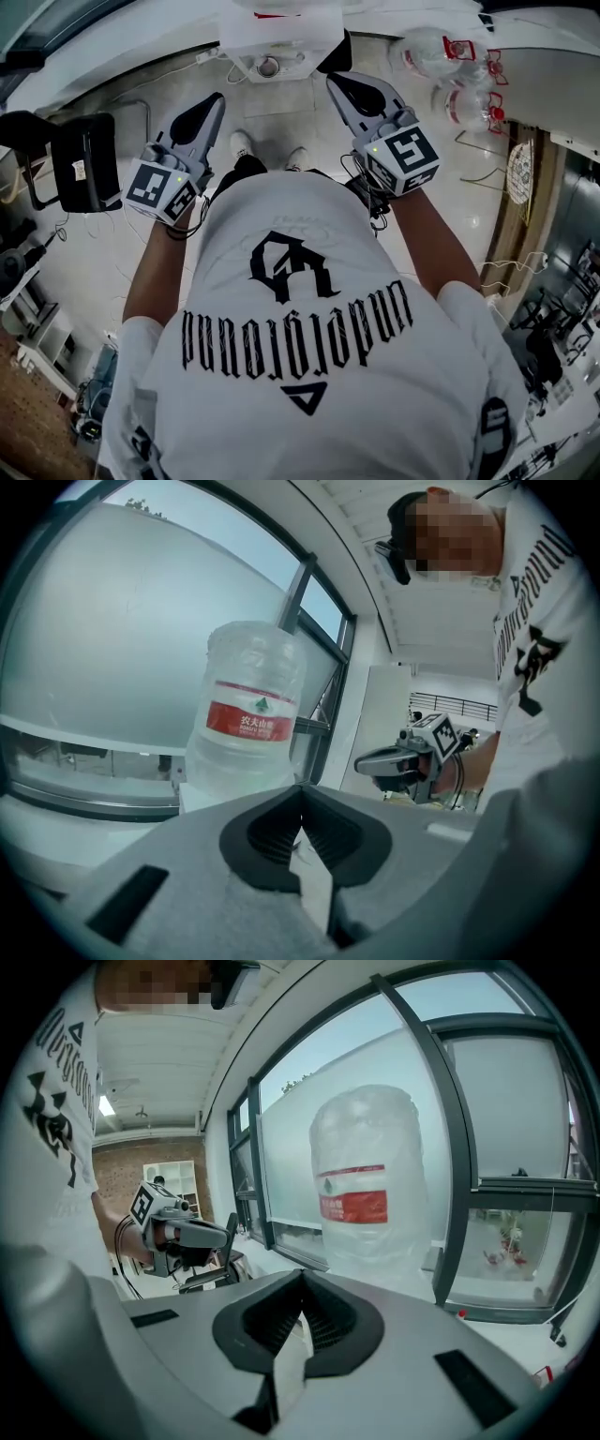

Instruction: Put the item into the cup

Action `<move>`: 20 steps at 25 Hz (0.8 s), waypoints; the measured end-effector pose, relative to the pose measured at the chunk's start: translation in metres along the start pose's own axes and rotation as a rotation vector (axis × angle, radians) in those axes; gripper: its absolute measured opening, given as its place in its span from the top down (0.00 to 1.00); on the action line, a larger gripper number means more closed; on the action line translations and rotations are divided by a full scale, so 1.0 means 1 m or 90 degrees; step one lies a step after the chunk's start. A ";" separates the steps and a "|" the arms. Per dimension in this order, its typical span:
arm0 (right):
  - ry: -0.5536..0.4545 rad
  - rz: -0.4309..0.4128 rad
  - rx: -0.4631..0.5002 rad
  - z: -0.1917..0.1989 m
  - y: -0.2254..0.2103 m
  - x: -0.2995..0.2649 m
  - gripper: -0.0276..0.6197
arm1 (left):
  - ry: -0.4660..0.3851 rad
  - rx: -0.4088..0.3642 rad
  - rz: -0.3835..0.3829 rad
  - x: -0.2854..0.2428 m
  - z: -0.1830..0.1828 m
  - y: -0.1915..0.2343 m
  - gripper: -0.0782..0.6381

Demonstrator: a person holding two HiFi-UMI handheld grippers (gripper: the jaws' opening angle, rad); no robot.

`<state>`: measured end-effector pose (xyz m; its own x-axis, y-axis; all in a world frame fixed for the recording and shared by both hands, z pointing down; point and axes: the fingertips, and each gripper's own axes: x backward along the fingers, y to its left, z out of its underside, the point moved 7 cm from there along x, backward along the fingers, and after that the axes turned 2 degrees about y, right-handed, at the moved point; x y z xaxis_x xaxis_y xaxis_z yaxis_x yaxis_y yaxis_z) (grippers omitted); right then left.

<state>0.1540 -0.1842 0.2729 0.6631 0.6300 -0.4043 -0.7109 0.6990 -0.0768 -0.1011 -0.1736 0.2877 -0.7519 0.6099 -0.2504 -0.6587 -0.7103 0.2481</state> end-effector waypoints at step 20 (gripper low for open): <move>-0.086 0.026 0.007 -0.024 -0.001 0.082 0.94 | -0.085 -0.027 -0.040 0.026 -0.050 -0.059 0.87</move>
<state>0.2032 -0.1411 0.2183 0.6600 0.6967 -0.2811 -0.7353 0.6757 -0.0521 -0.0804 -0.1331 0.2197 -0.7076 0.6932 -0.1369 -0.7054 -0.6816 0.1945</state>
